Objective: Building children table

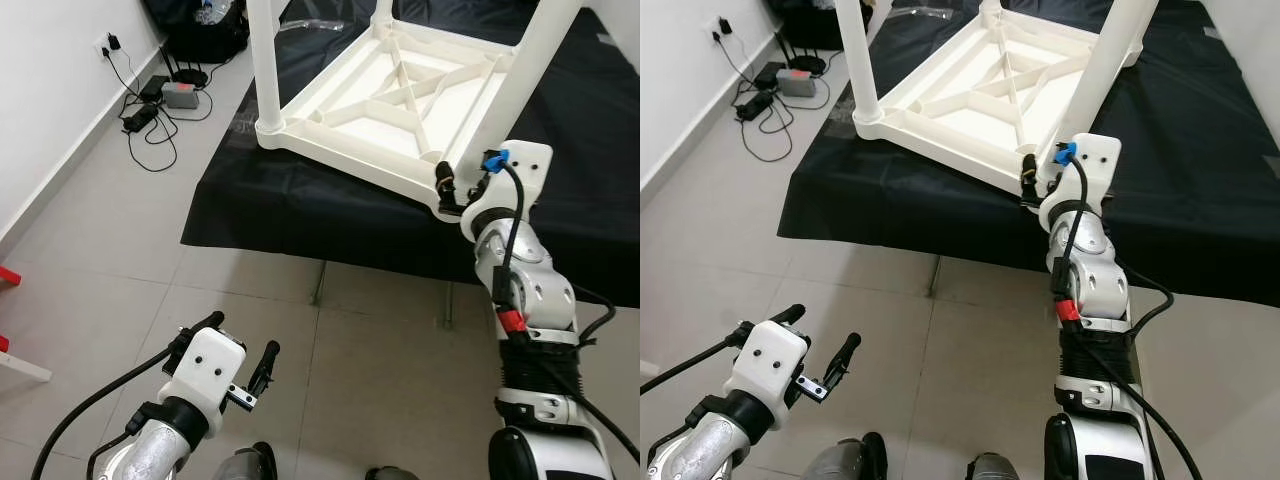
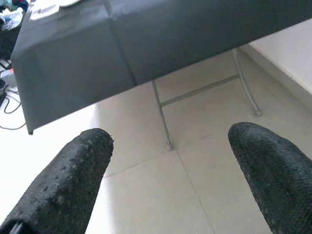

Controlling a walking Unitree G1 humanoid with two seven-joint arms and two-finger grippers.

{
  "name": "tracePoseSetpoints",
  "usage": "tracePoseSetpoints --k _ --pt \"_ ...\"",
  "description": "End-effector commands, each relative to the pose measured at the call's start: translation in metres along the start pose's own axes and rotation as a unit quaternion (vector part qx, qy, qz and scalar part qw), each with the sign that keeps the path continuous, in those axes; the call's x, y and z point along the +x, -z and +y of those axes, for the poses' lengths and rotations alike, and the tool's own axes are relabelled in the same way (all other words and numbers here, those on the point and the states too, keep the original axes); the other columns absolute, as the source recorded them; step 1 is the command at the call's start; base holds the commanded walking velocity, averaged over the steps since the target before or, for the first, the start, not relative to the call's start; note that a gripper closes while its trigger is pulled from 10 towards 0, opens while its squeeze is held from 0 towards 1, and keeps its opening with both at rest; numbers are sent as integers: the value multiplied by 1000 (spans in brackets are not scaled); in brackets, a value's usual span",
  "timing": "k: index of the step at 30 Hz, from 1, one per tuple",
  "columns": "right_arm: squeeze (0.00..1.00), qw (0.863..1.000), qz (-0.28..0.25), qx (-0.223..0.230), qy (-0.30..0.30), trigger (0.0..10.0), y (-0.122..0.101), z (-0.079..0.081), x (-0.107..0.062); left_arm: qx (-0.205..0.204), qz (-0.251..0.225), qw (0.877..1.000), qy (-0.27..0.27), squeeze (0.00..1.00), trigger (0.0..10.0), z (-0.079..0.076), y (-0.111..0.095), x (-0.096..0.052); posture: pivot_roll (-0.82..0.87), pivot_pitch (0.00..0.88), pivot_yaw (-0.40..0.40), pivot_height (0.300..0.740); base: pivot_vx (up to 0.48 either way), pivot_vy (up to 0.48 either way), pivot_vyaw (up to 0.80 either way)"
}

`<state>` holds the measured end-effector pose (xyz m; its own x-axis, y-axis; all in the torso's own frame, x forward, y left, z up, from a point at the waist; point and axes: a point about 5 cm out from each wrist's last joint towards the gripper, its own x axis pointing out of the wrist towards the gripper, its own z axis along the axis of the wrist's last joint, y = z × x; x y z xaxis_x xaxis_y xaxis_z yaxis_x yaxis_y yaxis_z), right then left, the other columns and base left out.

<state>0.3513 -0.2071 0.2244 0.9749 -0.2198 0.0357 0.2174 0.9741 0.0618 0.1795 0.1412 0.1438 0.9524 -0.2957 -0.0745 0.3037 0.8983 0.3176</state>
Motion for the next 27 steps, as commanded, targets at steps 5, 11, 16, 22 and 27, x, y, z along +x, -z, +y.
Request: tracePoseSetpoints --k 5,11,16,22,27 --pt "471 1000 -8 -6 17 10000 -2 0 8 -4 7 1000 7 0 10000 -2 0 -4 -7 246 -33 740 0 0 0" --pt "1000 1000 -28 7 -7 10000 -10 19 18 -7 5 1000 9 0 10000 -4 -3 -4 3 246 -39 740 0 0 0" --pt "98 999 -31 9 -18 10000 -13 32 23 -10 4 1000 10 0 10000 -5 -4 -6 10 251 -44 740 0 0 0" --pt "0 999 -41 23 14 0 -23 28 28 -13 4 1000 10 0 10000 -6 -6 -8 10 259 -49 740 0 0 0" --pt "0 998 -43 35 42 0 -24 30 27 -15 4 1000 13 0 10000 -9 -7 -9 13 256 -51 740 0 0 0"
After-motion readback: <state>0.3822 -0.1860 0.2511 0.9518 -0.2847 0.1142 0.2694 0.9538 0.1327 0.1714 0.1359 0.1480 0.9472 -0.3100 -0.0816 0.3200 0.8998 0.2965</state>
